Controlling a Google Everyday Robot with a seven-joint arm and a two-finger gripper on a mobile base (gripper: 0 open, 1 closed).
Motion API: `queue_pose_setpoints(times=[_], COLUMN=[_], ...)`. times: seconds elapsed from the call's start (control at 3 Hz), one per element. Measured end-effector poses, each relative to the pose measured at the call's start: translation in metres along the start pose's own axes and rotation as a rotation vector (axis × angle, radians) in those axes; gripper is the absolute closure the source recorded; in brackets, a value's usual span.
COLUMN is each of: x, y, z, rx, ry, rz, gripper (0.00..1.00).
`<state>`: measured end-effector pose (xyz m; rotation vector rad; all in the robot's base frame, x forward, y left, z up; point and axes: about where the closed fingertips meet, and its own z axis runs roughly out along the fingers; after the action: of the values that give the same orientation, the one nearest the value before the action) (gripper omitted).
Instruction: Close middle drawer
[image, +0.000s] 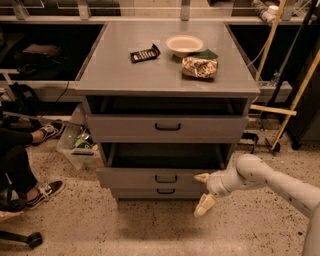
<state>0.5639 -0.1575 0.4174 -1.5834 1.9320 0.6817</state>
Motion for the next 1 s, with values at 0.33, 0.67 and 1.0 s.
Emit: queue_pose_setpoints(times=[0.33, 0.67, 1.0], x=[-0.008, -0.02, -0.027], y=[-0.019, -0.043, -0.064], z=[0.003, 0.008, 0.015], rx=[0.015, 0.047, 0.064], ry=[-0.015, -0.03, -0.043], rz=[0.019, 0.063, 0.117], gripper=[0.0, 0.0, 0.0])
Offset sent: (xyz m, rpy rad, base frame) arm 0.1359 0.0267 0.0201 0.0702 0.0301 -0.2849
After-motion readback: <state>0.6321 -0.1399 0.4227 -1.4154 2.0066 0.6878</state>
